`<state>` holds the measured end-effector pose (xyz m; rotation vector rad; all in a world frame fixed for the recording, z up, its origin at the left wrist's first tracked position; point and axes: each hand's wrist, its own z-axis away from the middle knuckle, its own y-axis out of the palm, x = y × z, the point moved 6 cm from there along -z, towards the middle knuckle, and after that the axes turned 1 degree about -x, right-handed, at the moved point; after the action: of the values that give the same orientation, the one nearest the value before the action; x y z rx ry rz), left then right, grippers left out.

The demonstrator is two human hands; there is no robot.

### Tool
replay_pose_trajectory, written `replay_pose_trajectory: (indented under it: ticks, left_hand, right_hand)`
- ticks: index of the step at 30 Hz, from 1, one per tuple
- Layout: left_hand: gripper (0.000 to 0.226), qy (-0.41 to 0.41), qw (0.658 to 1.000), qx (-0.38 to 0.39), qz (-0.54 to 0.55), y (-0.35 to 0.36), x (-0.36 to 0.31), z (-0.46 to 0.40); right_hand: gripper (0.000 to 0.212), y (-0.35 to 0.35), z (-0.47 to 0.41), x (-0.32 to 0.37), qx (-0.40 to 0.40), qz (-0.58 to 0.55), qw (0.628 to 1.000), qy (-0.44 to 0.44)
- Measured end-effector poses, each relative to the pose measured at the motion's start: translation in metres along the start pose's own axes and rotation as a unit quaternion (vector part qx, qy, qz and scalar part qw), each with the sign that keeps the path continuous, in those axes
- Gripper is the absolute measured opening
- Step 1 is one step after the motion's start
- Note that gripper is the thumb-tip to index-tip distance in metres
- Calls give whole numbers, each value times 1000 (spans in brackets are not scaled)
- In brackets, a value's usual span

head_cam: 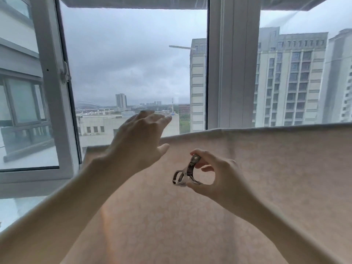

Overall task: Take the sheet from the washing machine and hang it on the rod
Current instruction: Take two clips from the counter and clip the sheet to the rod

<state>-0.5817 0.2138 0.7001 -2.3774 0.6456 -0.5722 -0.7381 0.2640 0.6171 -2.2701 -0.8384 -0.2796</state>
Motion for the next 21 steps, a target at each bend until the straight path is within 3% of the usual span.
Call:
replay_pose_trajectory:
  ticks: [2, 4, 7, 15, 21]
  left_hand:
    - [50, 31, 997, -50, 40, 10, -22, -2]
    - [38, 38, 992, -53, 108, 26, -38, -7]
    - [42, 47, 986, -41, 151, 56, -48, -21]
    - [47, 55, 990, -48, 119, 89, -69, -56]
    - [53, 84, 990, -16, 114, 106, -107, -86]
  right_hand:
    - [68, -6, 5, -2, -4, 10, 1000, 10]
    - [70, -15, 10, -6, -17, 19, 1000, 19]
    - [68, -29, 18, -15, -34, 31, 998, 34]
    - [72, -75, 46, -44, -59, 57, 994, 77]
    - [61, -115, 56, -74, -76, 67, 989, 105]
